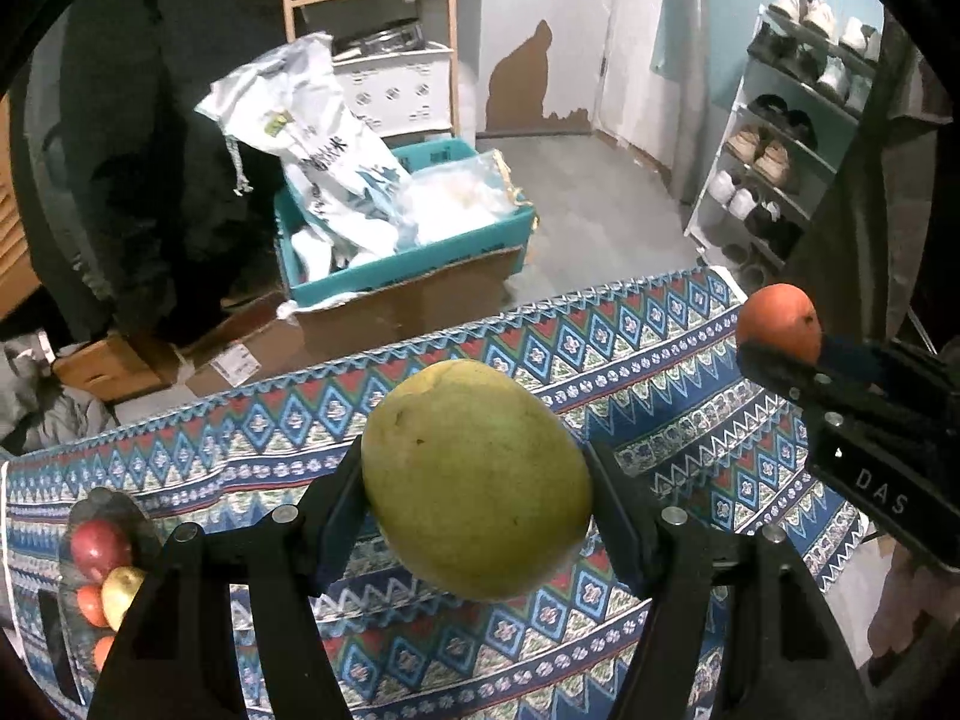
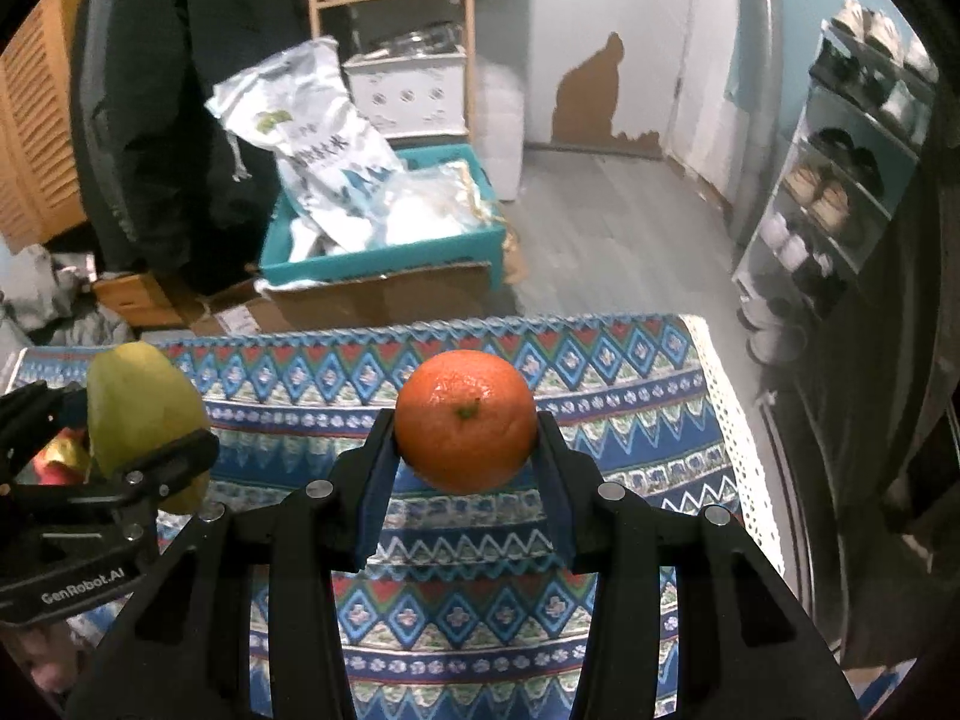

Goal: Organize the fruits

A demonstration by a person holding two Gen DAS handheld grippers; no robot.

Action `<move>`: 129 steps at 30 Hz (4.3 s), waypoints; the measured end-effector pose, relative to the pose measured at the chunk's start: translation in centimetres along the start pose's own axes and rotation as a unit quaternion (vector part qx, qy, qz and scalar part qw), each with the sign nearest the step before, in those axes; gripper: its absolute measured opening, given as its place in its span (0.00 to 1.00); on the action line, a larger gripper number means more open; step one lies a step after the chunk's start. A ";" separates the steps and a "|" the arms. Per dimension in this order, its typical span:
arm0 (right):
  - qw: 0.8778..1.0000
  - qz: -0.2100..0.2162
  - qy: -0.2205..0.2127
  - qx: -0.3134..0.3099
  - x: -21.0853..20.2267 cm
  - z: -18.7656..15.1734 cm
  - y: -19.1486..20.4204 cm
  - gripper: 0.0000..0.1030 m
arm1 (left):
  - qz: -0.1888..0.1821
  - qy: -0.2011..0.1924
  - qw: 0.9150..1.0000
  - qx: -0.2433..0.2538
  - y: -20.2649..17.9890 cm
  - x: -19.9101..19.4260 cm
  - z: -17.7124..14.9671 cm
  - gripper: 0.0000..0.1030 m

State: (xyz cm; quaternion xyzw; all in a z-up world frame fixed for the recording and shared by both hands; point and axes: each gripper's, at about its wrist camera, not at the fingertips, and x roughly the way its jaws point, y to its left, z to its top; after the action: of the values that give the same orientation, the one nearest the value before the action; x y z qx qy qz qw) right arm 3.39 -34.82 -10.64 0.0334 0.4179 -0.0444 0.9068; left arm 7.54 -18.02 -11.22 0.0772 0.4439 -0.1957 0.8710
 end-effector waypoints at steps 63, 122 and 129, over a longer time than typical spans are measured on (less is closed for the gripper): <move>0.963 0.202 0.032 -0.175 3.2 1.2 31.4 0.42 | 0.124 0.013 0.970 -0.207 29.9 -7.7 -13.1 0.68; 0.962 0.196 0.020 -0.191 1.3 2.6 33.8 0.68 | 0.137 -0.001 0.960 -0.243 31.8 -11.3 -13.4 0.76; 0.971 0.161 -0.038 -0.172 -2.9 4.0 31.2 0.74 | 0.125 -0.035 0.963 -0.234 30.3 -13.7 -12.0 0.76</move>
State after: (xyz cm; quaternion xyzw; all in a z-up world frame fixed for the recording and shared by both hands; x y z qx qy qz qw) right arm 7.90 -4.01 -5.12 -0.0575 0.3736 0.1739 0.9093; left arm 3.81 17.04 -8.49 -0.0808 0.4337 0.0221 0.8971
